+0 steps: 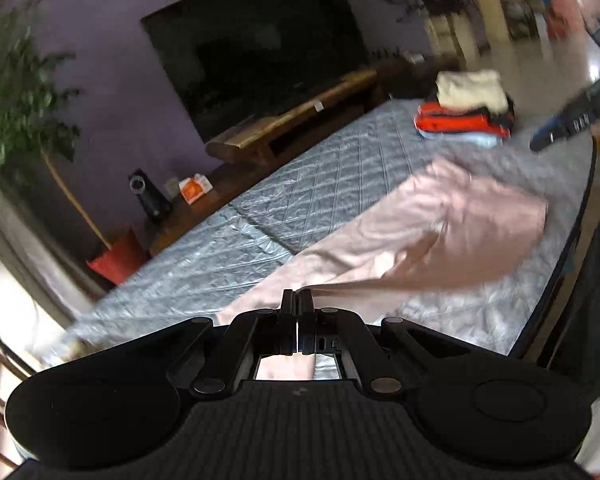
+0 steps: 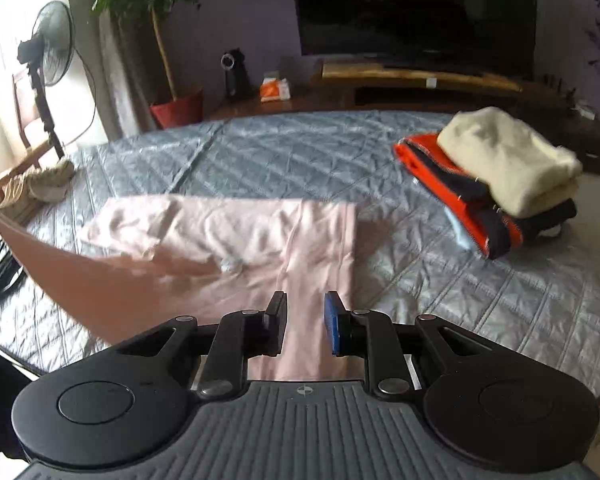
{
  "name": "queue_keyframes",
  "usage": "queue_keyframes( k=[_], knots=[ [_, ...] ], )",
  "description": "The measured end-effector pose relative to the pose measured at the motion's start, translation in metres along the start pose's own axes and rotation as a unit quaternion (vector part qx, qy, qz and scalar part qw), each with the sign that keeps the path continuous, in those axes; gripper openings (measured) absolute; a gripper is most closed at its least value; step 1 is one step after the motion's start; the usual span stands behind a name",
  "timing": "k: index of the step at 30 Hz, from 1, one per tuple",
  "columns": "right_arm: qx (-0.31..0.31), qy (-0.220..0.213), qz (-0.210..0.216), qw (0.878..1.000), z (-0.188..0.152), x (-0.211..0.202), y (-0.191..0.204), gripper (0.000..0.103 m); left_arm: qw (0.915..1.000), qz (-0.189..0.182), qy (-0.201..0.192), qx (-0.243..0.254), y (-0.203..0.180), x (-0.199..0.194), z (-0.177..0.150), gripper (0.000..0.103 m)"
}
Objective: Fold clothes
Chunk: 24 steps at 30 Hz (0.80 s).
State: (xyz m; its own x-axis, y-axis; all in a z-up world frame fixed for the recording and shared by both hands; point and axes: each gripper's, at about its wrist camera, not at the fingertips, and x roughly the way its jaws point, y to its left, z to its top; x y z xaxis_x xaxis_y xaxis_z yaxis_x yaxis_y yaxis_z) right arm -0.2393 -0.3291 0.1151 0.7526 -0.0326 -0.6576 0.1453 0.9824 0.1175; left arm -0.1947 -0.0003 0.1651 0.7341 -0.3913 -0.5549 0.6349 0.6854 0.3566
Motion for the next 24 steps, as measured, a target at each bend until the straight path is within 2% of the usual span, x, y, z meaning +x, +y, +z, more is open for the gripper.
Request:
queue_keyframes(
  k=[2,3,4,6,9,13,15,17,18,22,24],
  knots=[
    [-0.009,0.002,0.005,1.000,0.005,0.004,-0.001,0.026,0.9998,0.000,0.002,-0.017,0.005,0.003,0.003,0.000],
    [-0.019,0.009,0.009,1.000,0.004,0.006,-0.002,0.044,0.9998,0.000,0.003,-0.019,0.007,0.007,0.004,0.000],
    [-0.038,0.011,0.014,0.999,-0.001,0.006,-0.001,0.068,0.9998,0.002,0.004,-0.018,0.009,0.010,0.006,0.000],
    [-0.122,0.003,0.010,0.992,-0.016,0.006,0.009,0.088,0.9997,-0.004,0.005,-0.022,0.013,0.016,0.010,0.000],
    [-0.238,0.010,0.023,0.971,-0.033,0.010,0.029,0.085,0.9990,-0.019,-0.002,-0.040,0.020,0.021,0.020,0.000],
    [-0.261,-0.009,0.067,0.963,-0.033,0.016,0.048,0.085,0.9972,-0.031,-0.024,-0.064,0.032,0.023,0.042,0.000],
    [-0.306,-0.005,0.079,0.949,-0.035,0.024,0.066,0.087,0.9969,-0.033,-0.033,-0.064,0.034,0.023,0.053,0.000],
    [-0.342,0.018,0.074,0.937,-0.038,0.037,0.081,0.087,0.9975,-0.031,-0.036,-0.054,0.031,0.024,0.057,0.000],
    [-0.344,0.032,0.073,0.936,-0.037,0.045,0.083,0.086,0.9978,-0.030,-0.035,-0.048,0.029,0.024,0.058,0.000],
    [-0.307,0.065,0.056,0.948,-0.033,0.064,0.067,0.080,0.9986,-0.030,-0.033,-0.029,0.021,0.024,0.059,0.000],
    [-0.328,0.067,0.056,0.941,-0.036,0.064,0.064,0.079,0.9987,-0.031,-0.032,-0.025,0.019,0.023,0.061,0.000]
  ],
)
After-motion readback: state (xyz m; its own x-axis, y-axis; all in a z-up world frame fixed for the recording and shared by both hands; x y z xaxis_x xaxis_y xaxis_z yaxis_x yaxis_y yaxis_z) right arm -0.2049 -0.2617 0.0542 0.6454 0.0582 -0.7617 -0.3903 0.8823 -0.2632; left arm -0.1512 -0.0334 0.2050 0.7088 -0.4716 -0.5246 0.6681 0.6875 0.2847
